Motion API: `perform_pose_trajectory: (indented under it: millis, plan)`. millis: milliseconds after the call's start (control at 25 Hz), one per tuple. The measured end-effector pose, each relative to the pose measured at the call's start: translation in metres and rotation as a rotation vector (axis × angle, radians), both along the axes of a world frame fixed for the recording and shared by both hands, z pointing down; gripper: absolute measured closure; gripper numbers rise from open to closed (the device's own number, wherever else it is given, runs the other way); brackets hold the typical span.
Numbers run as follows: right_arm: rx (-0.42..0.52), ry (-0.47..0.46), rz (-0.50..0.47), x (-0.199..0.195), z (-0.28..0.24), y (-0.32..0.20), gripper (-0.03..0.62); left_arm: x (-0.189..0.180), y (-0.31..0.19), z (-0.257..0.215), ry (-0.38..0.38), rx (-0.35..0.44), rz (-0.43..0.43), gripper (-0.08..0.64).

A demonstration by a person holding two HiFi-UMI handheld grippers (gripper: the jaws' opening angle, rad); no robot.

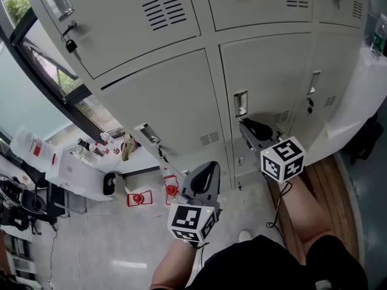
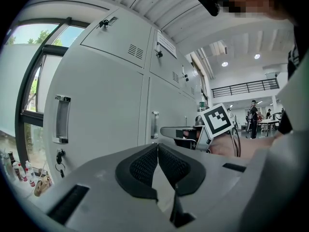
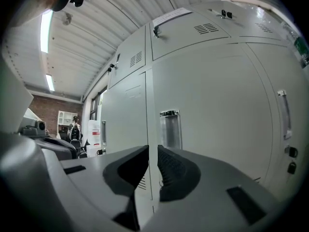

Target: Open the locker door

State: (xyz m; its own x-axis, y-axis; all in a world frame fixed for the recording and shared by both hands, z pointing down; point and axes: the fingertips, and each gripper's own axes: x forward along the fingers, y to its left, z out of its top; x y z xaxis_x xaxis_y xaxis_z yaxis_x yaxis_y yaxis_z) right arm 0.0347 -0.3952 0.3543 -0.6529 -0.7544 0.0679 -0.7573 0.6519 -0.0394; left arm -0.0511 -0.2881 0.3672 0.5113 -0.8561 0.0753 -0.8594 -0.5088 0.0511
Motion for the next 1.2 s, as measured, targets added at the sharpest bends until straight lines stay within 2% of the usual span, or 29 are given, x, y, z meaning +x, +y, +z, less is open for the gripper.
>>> perform_pose_trajectory:
  millis: [480,960,1200]
  plan:
    - [0.029,0.068,0.002,-0.009,0.001,-0.035,0.41,-0.002,-0.02,0.005,-0.007,-0.001,-0.042,0.54]
    - [0.002,0.091,-0.008,-0.027,0.004,-0.051,0.396,-0.014,-0.021,0.004,-0.003,0.0,-0.093,0.54]
    - [0.013,0.113,0.041,-0.025,0.003,-0.06,0.436,-0.025,-0.021,0.007,0.001,-0.005,-0.115,0.54]
